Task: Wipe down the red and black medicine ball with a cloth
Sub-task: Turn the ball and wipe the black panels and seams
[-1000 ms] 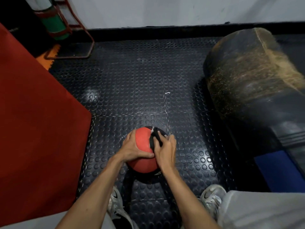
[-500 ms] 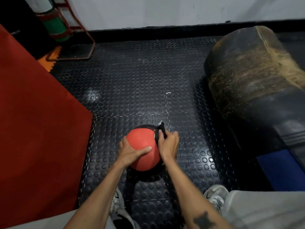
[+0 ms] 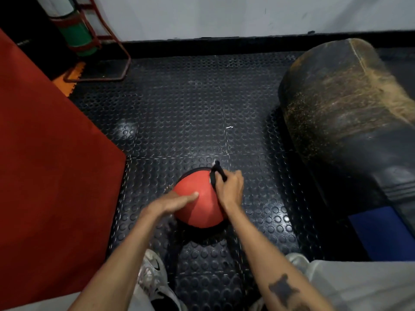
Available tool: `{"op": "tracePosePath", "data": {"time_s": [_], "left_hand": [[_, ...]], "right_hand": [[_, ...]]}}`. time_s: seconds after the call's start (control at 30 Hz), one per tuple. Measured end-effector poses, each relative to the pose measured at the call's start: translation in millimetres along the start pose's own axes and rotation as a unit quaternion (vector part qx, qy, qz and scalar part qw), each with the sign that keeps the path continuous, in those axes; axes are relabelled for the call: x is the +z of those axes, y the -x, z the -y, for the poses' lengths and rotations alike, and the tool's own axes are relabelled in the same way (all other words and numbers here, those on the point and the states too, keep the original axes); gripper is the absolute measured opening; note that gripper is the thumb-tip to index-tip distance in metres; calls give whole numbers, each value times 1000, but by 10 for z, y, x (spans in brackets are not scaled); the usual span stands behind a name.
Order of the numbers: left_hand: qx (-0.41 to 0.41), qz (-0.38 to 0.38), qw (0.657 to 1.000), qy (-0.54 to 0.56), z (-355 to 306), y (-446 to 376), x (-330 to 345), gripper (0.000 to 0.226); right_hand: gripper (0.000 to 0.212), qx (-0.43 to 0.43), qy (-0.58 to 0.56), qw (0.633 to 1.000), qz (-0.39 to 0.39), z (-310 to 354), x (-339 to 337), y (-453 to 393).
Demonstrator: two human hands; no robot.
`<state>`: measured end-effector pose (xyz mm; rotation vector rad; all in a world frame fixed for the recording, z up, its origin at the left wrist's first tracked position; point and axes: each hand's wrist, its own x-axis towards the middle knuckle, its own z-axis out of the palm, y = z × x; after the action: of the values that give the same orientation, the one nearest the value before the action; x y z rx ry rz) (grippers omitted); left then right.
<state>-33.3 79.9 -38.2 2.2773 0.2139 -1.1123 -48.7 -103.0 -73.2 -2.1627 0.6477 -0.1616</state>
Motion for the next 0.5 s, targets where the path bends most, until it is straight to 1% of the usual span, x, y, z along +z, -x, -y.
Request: {"op": "tracePosePath", "data": {"time_s": [0.03,0.07,0.1,0.17,0.2,0.27,0.3,0.37,0.43,0.47,0.5], "left_hand": [[15,-17,997,-71,-25,4,-71,128],[50,-47,988,-135,-43,-8,-101,127],[103,-65,977,-172,-73,2,-87,130],[191,-58,963,-182,-116,5,50,139],[203,-53,965,-157,-102,-32,150,143],[187,-58,975,-105,-62,-94,277,153],[178,-67,977,-98,-19,-132,310,156],[174,-93,976,-93,74,-126,373,156],[182,-110,975,-66,201,-82,418,157],[182,-108,976,-54,259,-58,419,158],[183,-100,977,-49,301,-35,411,159]], "right_hand": [[29,4,27,999,23,30,-9,-162],[31,6,50,998,45,72,-13,-284],[32,1,69,996,64,124,-13,-365],[34,-26,93,992,83,234,-12,-409],[33,-48,101,990,83,262,-3,-346],[35,-103,110,988,44,239,49,-8],[37,-125,105,986,22,203,71,214],[40,-182,93,979,10,108,87,552],[38,-242,106,964,2,30,26,508],[36,-235,104,966,-1,-7,-6,415],[33,-196,87,977,4,-23,-50,343]]}}
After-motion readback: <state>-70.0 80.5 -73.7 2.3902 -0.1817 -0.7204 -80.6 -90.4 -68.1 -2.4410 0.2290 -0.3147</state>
